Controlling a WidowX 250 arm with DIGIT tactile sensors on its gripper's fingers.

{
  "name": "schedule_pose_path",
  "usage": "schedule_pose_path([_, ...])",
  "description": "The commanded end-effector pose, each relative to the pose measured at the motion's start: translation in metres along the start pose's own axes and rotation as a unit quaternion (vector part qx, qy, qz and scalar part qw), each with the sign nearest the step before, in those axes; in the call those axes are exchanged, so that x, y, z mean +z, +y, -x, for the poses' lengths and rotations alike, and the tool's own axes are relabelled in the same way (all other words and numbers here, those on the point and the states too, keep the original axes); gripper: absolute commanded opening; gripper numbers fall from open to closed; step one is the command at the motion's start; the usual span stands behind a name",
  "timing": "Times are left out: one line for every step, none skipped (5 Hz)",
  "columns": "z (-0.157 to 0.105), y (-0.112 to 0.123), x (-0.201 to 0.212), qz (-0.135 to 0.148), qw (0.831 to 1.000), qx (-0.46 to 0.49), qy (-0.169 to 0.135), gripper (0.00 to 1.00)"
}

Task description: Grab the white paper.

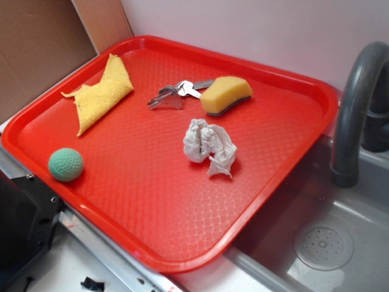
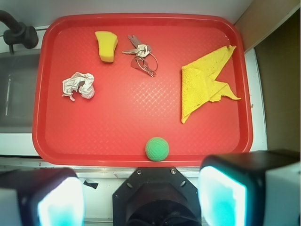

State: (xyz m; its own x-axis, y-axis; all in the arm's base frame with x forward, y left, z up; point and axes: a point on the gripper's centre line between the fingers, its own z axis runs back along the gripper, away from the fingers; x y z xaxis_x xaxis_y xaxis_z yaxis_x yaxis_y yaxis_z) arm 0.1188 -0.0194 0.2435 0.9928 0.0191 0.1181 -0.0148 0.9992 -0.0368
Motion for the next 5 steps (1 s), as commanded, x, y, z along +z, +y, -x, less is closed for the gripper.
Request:
schedule_pose_path([0.000, 0.000, 0.000, 0.000, 1.000, 0.000, 0.000, 1.00])
schedule_pose_path([-0.004, -0.021, -0.019, -0.013, 0.997, 0.067, -0.024, 1.00])
schedule_pose_path([-0.020, -0.042, -0.046, 0.000, 0.988, 0.141, -0.064, 1.00])
schedule_pose_path([-0.040, -0.062, -0.078, 0.003, 0.985, 0.162, -0.060, 1.00])
schedule_pose_path([-0.060, -0.078, -0.112, -0.017, 0.984, 0.162, -0.072, 1.00])
